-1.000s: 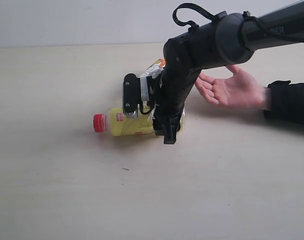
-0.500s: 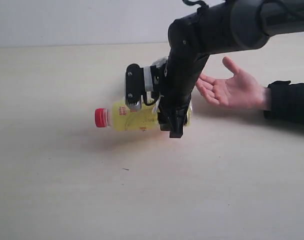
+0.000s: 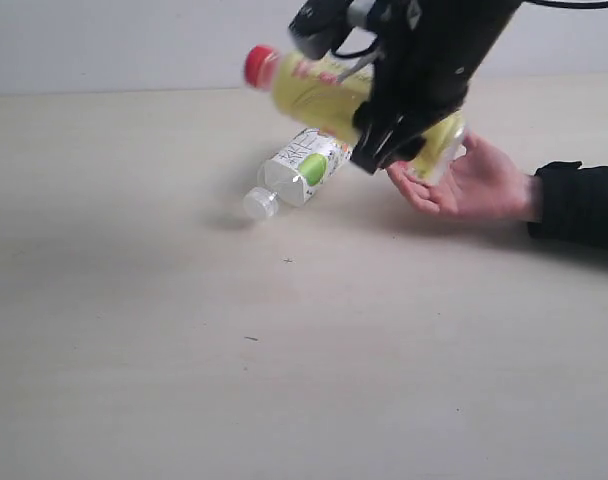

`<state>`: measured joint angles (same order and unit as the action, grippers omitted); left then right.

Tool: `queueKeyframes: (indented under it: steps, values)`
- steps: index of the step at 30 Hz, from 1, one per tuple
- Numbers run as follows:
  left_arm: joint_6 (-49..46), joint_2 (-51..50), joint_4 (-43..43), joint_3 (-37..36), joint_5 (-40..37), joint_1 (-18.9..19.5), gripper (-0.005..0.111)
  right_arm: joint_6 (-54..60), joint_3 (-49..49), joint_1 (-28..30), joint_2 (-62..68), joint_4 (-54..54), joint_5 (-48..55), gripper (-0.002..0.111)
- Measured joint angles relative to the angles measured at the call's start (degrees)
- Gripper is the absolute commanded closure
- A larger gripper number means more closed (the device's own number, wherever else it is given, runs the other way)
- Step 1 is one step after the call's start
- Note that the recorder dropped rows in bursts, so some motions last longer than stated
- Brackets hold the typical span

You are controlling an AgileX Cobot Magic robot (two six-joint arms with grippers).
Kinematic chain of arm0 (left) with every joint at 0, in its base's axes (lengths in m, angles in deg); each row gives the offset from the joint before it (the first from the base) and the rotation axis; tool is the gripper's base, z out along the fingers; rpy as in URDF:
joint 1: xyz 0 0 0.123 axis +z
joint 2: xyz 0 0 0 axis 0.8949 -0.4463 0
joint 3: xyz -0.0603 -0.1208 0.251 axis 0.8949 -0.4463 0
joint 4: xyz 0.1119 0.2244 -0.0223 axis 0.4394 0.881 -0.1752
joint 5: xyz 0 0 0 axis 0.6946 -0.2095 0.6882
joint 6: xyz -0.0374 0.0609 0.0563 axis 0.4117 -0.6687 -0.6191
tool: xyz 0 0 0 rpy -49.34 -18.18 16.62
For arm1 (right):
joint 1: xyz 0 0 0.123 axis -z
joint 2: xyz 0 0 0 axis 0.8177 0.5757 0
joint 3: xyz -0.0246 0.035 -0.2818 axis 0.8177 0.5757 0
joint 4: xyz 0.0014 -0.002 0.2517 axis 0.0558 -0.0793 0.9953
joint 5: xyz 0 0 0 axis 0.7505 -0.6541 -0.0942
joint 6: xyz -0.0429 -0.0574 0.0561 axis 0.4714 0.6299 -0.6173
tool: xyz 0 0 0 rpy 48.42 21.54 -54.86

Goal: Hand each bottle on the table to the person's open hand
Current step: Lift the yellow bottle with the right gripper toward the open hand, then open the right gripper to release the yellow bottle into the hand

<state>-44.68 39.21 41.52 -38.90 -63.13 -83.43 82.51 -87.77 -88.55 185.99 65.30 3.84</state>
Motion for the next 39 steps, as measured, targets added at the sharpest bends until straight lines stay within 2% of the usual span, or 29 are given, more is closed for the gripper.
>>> queueKeyframes:
  steps: [3,9,18,26,33,39]
  values:
    - [0.00,0.00,0.00,0.00,0.00,0.00,0.107,-12.11,0.00,4.76,-1.39,-2.65,3.91,0.108]
    - [0.00,0.00,0.00,0.00,0.00,0.00,0.107,-18.41,0.00,13.52,-0.14,2.11,7.81,0.108]
    - [0.00,0.00,0.00,0.00,0.00,0.00,0.107,-20.52,0.00,14.39,7.69,11.78,6.36,0.108]
    - [0.00,0.00,0.00,0.00,0.00,0.00,0.107,-25.72,0.00,14.39,13.44,12.13,3.37,0.107]
    - [0.00,0.00,0.00,0.00,0.00,0.00,0.107,-28.90,0.00,14.39,14.14,10.98,1.29,0.088]
    - [0.00,0.00,0.00,0.00,0.00,0.00,0.107,-31.22,0.00,14.39,14.14,6.63,0.49,0.057]
